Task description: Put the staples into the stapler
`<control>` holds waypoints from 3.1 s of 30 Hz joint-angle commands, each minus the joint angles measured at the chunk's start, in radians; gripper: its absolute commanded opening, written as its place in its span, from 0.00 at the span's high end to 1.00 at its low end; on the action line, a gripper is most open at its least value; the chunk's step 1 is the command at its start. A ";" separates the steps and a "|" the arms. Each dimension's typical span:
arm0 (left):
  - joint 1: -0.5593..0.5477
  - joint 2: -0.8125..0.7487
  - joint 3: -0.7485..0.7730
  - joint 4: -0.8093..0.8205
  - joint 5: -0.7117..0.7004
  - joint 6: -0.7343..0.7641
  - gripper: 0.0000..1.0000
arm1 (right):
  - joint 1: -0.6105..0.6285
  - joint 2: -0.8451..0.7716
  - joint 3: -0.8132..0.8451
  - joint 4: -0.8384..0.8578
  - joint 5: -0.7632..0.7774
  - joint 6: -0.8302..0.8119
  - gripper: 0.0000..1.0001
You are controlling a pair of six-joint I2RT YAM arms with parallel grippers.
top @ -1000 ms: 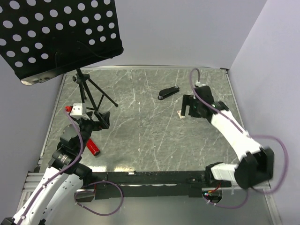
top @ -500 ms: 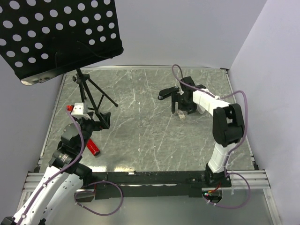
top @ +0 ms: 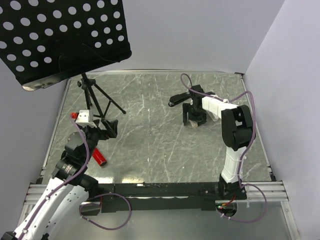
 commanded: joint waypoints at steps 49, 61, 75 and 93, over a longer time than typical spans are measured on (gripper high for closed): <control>0.003 0.045 0.039 0.005 0.049 -0.001 0.03 | 0.662 -0.149 -0.161 -0.009 -0.015 -0.425 0.29; 0.003 0.121 0.057 -0.009 0.124 -0.079 0.03 | 0.616 -0.221 -0.256 0.119 0.126 -0.323 0.24; -0.006 0.472 0.054 0.043 0.361 -0.352 0.03 | 0.449 -0.476 -0.368 0.230 -0.105 -0.007 0.30; -0.135 0.694 0.022 0.106 0.407 -0.516 0.01 | 0.411 -0.329 -0.445 0.430 -0.228 0.273 0.47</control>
